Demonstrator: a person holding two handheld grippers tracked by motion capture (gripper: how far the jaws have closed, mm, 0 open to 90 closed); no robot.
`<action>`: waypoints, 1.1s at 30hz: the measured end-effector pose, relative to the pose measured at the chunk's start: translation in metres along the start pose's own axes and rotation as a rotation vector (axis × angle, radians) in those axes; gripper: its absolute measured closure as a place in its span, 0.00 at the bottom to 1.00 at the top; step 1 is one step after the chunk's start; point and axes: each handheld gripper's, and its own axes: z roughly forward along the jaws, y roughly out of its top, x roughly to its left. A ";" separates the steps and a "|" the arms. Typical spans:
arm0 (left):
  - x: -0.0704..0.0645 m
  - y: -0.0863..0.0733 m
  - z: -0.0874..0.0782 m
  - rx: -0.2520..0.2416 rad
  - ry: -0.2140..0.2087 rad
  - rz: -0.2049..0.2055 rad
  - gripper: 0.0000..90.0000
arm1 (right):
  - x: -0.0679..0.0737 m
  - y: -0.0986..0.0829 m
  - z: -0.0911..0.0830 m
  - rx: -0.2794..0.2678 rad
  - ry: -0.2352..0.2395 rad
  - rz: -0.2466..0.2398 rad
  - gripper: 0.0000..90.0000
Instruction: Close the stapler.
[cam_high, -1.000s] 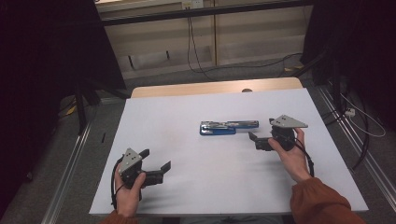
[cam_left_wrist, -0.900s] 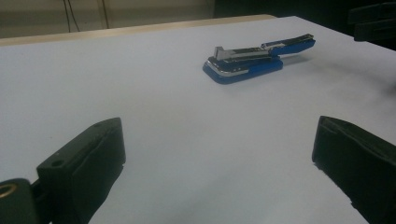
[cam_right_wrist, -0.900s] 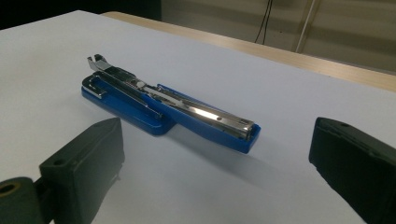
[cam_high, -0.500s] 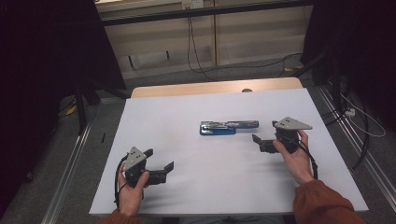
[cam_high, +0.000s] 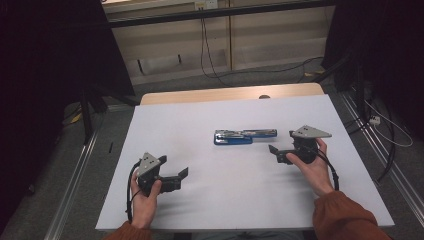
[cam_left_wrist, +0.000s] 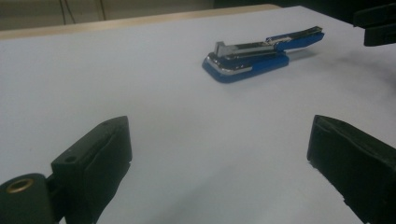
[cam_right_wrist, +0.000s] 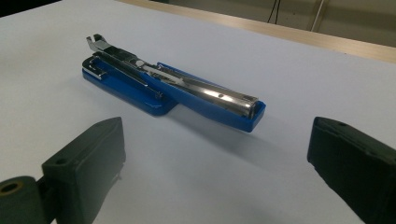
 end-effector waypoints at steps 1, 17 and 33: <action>-0.001 0.002 0.003 -0.004 0.011 0.013 0.07 | 0.000 0.000 0.000 -0.001 0.002 0.002 0.05; -0.002 0.017 0.040 -0.017 -0.015 0.000 0.07 | -0.001 -0.001 0.001 0.018 0.024 0.004 0.25; -0.008 0.037 0.081 -0.009 -0.009 0.086 0.09 | -0.002 -0.001 0.003 0.037 0.065 -0.019 0.57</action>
